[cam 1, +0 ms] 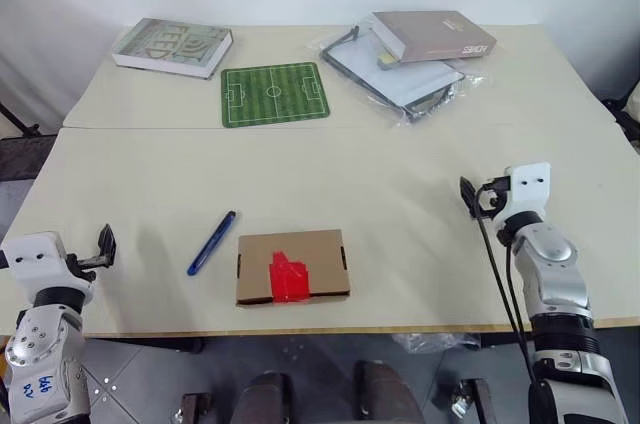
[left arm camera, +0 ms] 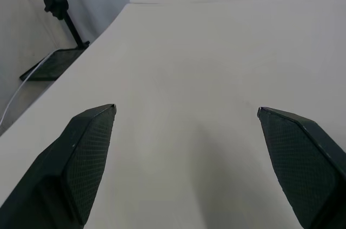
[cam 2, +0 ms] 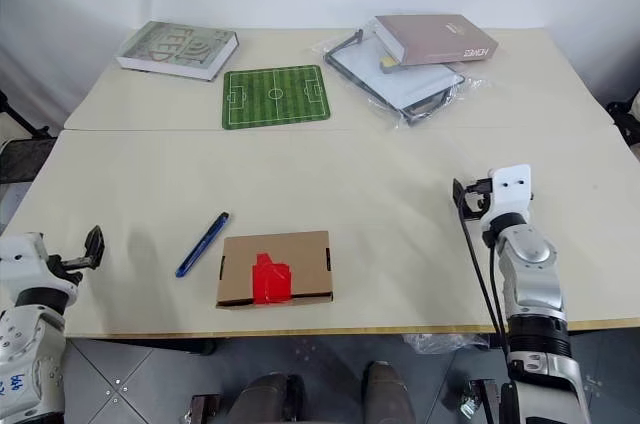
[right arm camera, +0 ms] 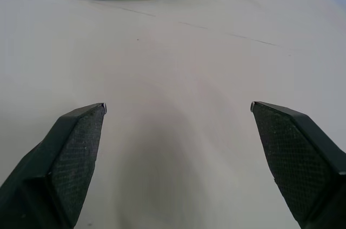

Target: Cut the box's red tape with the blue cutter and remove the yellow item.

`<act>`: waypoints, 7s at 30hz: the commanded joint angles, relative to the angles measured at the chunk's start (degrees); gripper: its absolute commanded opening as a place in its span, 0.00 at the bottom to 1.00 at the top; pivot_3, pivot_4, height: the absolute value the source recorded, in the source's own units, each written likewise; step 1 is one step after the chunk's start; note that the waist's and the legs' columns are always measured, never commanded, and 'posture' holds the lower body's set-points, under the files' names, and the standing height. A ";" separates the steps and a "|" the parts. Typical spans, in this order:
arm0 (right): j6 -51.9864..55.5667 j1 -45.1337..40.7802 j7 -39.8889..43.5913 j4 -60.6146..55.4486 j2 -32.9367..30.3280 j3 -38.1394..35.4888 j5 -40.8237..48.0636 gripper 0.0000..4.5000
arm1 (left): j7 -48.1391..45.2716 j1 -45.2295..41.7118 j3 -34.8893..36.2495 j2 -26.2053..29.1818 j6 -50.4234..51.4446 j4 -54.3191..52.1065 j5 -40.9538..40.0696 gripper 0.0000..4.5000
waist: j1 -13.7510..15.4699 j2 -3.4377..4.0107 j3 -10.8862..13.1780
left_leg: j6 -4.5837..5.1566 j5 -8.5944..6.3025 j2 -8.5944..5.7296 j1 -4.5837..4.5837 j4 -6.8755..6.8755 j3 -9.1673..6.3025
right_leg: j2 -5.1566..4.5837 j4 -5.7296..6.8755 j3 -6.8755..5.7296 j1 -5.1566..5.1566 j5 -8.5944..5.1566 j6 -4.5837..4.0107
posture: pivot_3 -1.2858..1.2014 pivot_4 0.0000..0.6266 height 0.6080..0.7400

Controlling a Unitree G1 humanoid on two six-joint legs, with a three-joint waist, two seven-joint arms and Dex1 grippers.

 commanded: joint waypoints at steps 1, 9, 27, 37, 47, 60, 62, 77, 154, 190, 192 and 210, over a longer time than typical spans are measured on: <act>-0.27 -0.54 -0.32 -2.66 0.11 -0.24 0.33 1.00 | 0.40 0.03 0.42 0.45 0.21 -1.95 -0.10 0.99 | -0.01 0.00 0.00 | 0.00 0.00 0.00 0.00 0.00 0.00 | 0.00 0.00 0.00 0.00 0.00 0.00 | 0.52 0.24 1.00; 6.15 0.07 2.68 -8.10 -0.44 1.02 2.17 1.00 | -1.44 -1.40 -1.38 2.78 4.83 -3.35 -0.24 0.99 | 0.00 0.00 0.00 | 0.00 0.00 0.00 0.00 0.02 -0.01 | 0.01 0.02 0.00 0.00 0.00 0.00 | 0.52 0.24 1.00; 46.77 4.75 23.80 -41.53 -13.53 6.60 22.04 0.01 | -36.84 -6.53 -9.88 22.01 33.15 -14.00 -31.62 0.00 | -0.15 0.06 0.04 | 0.04 -0.11 0.09 -0.04 0.14 -0.07 | 0.03 0.02 -0.02 0.01 -0.01 -0.07 | 0.52 0.24 1.00; 59.77 -0.56 31.27 -45.19 -19.59 15.97 30.94 0.01 | -40.43 -9.18 -18.07 32.48 51.51 -12.94 -36.92 0.00 | 0.02 0.07 0.06 | 0.17 -0.20 0.07 -0.07 0.19 -0.12 | 0.00 -0.04 -0.01 0.02 -0.03 -0.11 | 0.52 0.24 1.00; 58.57 -7.49 30.62 -39.48 -11.47 24.36 29.60 0.01 | -42.12 -15.28 -30.84 31.03 54.16 -12.33 -33.23 0.00 | 0.05 0.07 0.07 | 0.14 -0.21 0.05 -0.11 0.21 -0.10 | 0.03 -0.01 -0.03 -0.03 -0.04 -0.13 | 0.52 0.24 1.00; 44.88 -22.59 31.17 -18.17 0.39 26.28 18.96 0.01 | -42.46 -26.72 -40.55 20.17 51.41 -5.72 -25.90 0.00 | 0.17 0.08 0.06 | 0.19 -0.23 -0.06 -0.22 0.53 -0.09 | 0.05 0.10 -0.08 -0.02 0.03 -0.01 | 0.52 0.24 1.00; 39.01 -23.82 27.64 -14.02 3.48 23.83 16.22 0.01 | -41.90 -27.67 -41.06 17.86 50.90 -5.38 -25.19 0.00 | 0.15 0.08 0.06 | 0.20 -0.24 -0.06 -0.22 0.53 -0.08 | 0.05 0.12 -0.11 -0.02 0.03 0.00 | 0.52 0.24 1.00; 43.35 -18.67 17.17 -22.77 -6.97 11.87 11.90 0.01 | -43.96 -19.58 -27.15 29.41 51.77 -7.23 -25.55 0.00 | -0.01 0.11 0.09 | 0.15 -0.25 0.03 -0.29 0.42 -0.10 | 0.06 0.11 -0.17 -0.17 0.03 0.01 | 0.52 0.24 1.00; 67.20 10.15 20.07 -57.25 -28.46 6.98 26.68 0.01 | -50.75 -52.50 -36.10 5.83 23.29 31.94 -3.12 0.00 | 1.77 -0.04 0.16 | 0.62 -0.54 -0.22 -0.85 1.54 -0.12 | 0.13 0.09 -0.35 -0.15 0.21 0.31 | 0.52 0.24 1.00; 31.10 -17.39 40.28 -19.70 -14.15 18.32 15.08 1.00 | -31.05 3.24 -10.22 12.58 31.50 -18.05 -11.06 0.88 | 0.15 -0.01 0.17 | 0.59 -0.60 -0.20 -0.83 1.53 0.03 | -0.53 0.02 -0.65 -0.16 0.37 0.40 | 0.52 0.24 1.00; 31.44 -17.23 40.13 -20.10 -14.13 18.00 15.05 1.00 | -31.57 3.60 -12.34 14.01 29.08 -16.43 -8.89 0.76 | 0.13 0.00 0.17 | 0.60 -0.61 -0.19 -0.83 1.53 0.03 | -0.53 0.02 -0.70 -0.17 0.37 0.40 | 0.52 0.24 1.00; 33.00 -15.23 38.17 -23.16 -14.27 16.16 15.32 1.00 | -33.77 4.26 -17.70 18.18 25.67 -11.34 -6.93 0.32 | 0.09 0.15 0.10 | 0.69 -0.73 -0.17 -0.35 1.35 0.30 | -0.79 0.02 -0.70 0.06 0.37 0.39 | 0.52 0.24 1.00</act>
